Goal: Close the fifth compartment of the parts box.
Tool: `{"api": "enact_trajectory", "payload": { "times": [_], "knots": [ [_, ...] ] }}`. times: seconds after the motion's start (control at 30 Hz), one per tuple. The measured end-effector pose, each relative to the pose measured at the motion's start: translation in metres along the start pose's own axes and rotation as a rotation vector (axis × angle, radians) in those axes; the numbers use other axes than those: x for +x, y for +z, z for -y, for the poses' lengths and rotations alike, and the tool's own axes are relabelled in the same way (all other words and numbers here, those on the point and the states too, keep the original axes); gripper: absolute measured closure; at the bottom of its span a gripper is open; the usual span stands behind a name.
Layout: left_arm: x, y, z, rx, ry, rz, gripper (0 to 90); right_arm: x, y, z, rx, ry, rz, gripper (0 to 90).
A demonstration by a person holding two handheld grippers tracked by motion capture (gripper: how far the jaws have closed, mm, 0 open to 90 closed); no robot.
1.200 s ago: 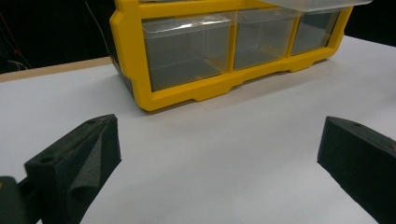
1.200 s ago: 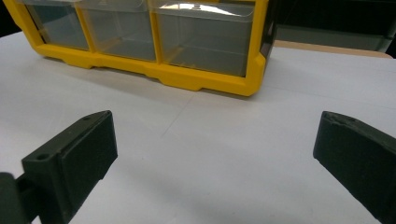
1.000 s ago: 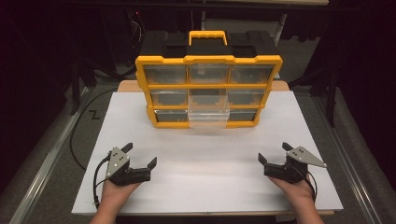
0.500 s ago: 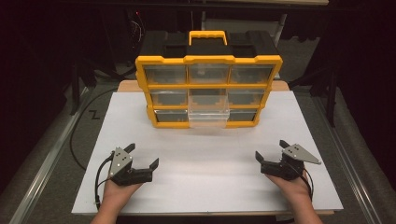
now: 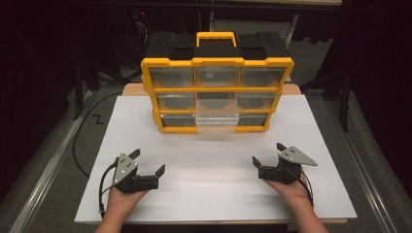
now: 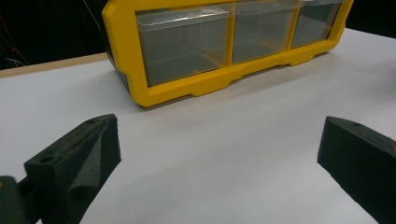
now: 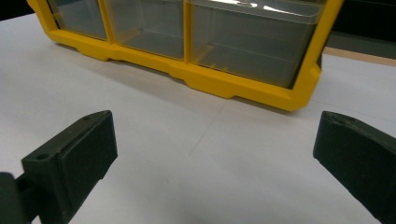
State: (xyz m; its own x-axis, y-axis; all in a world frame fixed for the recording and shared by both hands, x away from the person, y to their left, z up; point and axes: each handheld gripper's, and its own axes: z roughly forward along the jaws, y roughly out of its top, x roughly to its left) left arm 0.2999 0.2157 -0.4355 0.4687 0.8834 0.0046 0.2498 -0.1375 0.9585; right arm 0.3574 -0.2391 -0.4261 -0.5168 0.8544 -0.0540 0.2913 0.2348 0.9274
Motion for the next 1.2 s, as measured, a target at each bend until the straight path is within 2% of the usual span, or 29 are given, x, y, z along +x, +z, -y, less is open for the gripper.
{"api": "enact_trajectory", "payload": {
  "times": [0.2,0.33,0.43,0.53,0.77,0.87,1.2],
  "knots": [
    [0.001,0.000,0.000,-0.002,-0.004,-0.003,0.1,0.011,0.011,-0.005,-0.003,-0.031,-0.027,1.1],
    [0.000,0.001,0.000,-0.002,0.004,-0.002,0.1,0.019,0.021,-0.009,0.002,-0.029,-0.044,1.6],
    [-0.002,0.000,-0.001,-0.008,0.014,0.002,0.1,0.026,0.028,-0.014,0.001,-0.041,-0.053,3.3],
    [-0.001,0.002,-0.001,-0.004,0.004,0.001,0.1,0.034,0.036,-0.017,-0.001,-0.051,-0.050,6.0],
    [-0.002,-0.001,-0.001,-0.013,0.008,0.006,0.1,0.042,0.042,-0.021,-0.011,-0.049,-0.059,10.9],
    [-0.001,0.000,-0.001,-0.013,0.006,0.006,0.1,0.044,0.044,-0.021,-0.009,-0.052,-0.091,11.4],
    [-0.002,-0.001,-0.002,-0.013,0.008,0.009,0.1,0.045,0.041,-0.022,-0.009,-0.041,-0.105,17.6]
  ]
}}
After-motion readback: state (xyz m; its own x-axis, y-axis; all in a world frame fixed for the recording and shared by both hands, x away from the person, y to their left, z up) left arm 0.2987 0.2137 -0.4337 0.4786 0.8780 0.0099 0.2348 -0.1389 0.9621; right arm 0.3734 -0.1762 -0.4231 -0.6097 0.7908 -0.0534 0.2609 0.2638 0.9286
